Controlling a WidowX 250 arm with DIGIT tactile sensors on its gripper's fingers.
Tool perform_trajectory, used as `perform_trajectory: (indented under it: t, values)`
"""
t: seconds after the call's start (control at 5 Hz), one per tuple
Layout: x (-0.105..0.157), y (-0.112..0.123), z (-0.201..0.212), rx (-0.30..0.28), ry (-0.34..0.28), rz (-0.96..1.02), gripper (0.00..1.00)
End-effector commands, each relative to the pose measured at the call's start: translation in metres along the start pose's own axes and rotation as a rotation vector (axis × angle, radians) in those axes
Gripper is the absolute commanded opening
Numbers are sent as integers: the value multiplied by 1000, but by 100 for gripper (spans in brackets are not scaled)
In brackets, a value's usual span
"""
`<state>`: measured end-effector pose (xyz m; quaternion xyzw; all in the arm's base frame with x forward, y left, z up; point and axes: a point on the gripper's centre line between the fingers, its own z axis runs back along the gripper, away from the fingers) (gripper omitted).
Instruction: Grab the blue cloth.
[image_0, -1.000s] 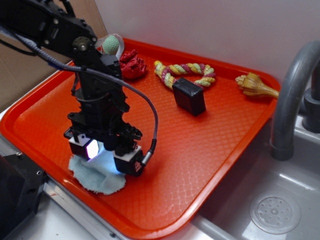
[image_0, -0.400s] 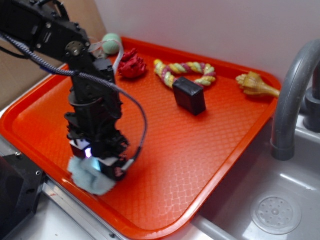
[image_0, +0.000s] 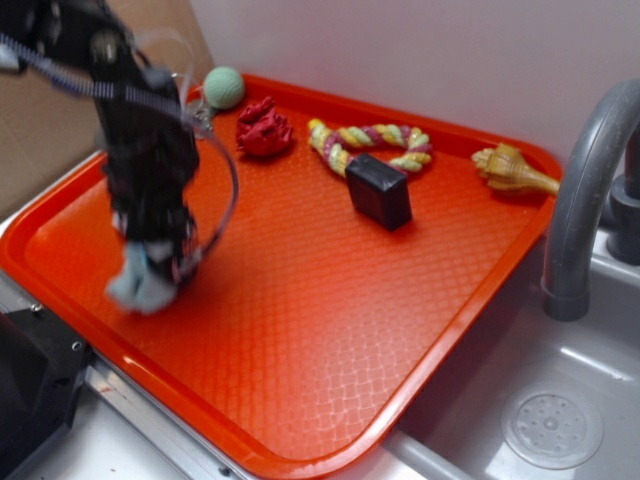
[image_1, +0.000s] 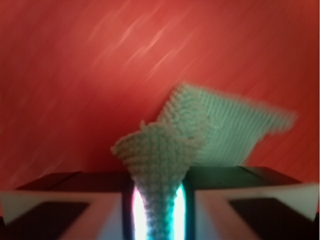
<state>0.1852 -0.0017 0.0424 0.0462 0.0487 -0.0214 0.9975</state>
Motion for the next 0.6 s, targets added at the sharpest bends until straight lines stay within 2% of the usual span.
perform_trajectory:
  t: [0.0,0.2,0.4]
  values:
    - [36,46,110,-67,-234,-100,0]
    - [19,39,155,-77,-278,-155,0]
    - [6,32,158,-58,-295,-187,0]
